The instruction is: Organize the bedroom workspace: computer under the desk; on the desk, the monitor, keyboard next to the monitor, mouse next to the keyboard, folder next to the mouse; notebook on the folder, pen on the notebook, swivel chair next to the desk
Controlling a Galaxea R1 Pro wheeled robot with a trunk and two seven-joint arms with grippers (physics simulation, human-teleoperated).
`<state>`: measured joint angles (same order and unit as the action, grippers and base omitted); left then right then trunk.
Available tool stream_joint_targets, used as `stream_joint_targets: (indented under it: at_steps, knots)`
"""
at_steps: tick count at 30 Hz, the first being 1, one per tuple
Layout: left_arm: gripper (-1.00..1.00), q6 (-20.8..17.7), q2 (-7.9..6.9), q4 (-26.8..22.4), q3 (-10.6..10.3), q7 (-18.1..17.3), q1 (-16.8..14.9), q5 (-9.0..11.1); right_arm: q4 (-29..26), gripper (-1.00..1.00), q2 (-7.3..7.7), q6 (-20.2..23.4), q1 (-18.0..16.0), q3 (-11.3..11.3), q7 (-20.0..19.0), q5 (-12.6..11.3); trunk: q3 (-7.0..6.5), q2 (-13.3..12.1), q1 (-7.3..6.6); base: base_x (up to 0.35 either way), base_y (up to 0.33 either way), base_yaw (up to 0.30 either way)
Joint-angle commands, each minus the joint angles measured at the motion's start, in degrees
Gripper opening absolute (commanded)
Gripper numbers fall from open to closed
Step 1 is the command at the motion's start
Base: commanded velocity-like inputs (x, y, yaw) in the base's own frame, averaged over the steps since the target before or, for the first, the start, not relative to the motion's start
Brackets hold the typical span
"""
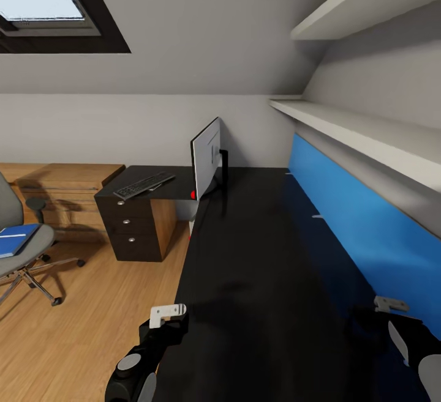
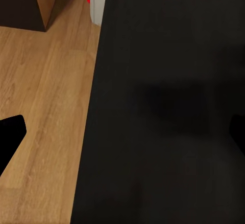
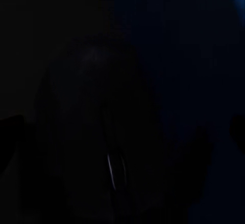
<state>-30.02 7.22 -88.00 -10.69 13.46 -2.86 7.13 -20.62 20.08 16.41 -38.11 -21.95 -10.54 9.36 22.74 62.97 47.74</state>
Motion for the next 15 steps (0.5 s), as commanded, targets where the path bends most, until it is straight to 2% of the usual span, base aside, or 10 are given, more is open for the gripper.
stream_joint_targets:
  at_steps: [1,5,15]
  knots:
    - [1.00,-0.21,-0.01,-0.07,-0.09,0.52,-0.04,0.61,-0.11,1.00,-0.04,0.29,-0.04,-0.47,-0.45,0.62,0.25,0.46,0.23,0.000,0.000,0.000]
    - [1.00,-0.21,0.01,-0.07,-0.11,0.52,-0.04,0.61,-0.12,1.00,-0.06,0.24,-0.04,-0.47,-0.45,0.65,0.97,2.07,1.11,0.000,0.000,0.000]
    - [1.00,-0.23,-0.01,-0.02,-0.05,0.52,-0.04,0.61,-0.19,1.00,-0.12,0.20,-0.04,-0.47,-0.66,0.66,0.97,2.07,1.11,0.000,0.000,0.000]
